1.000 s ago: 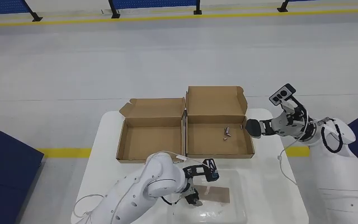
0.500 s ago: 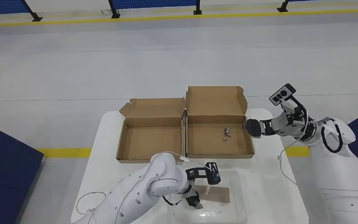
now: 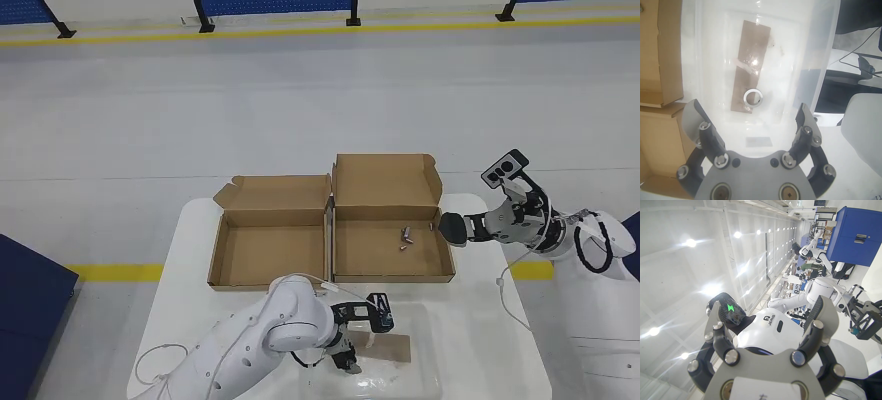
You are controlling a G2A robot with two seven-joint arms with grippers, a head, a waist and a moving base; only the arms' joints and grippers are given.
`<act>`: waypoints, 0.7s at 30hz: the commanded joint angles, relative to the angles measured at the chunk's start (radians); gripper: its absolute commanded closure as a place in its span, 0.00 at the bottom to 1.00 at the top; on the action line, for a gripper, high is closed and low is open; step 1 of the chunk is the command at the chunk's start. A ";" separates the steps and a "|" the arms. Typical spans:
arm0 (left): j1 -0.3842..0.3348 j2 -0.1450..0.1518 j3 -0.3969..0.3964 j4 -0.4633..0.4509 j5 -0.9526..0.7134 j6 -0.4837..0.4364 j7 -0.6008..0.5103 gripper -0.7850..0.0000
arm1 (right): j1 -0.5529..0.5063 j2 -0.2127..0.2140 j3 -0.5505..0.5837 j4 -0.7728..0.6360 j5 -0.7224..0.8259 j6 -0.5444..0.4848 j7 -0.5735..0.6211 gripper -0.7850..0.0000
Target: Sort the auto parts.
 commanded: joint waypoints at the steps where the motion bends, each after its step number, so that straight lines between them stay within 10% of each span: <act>1: 0.003 0.000 0.000 0.003 0.002 0.004 0.004 0.00 | 0.000 0.000 0.000 0.000 0.000 0.000 0.000 0.00; 5: 0.013 0.004 0.007 0.015 0.022 -0.001 0.030 0.00 | 0.000 0.000 0.000 0.000 0.000 0.000 0.000 0.00; 12: 0.005 0.004 0.023 0.036 0.002 -0.018 0.025 0.33 | 0.000 0.000 0.000 0.000 0.000 0.000 0.000 0.00; 21: -0.016 0.001 0.053 0.073 0.009 -0.010 0.008 0.34 | 0.000 0.000 0.000 0.000 0.000 0.000 0.000 0.00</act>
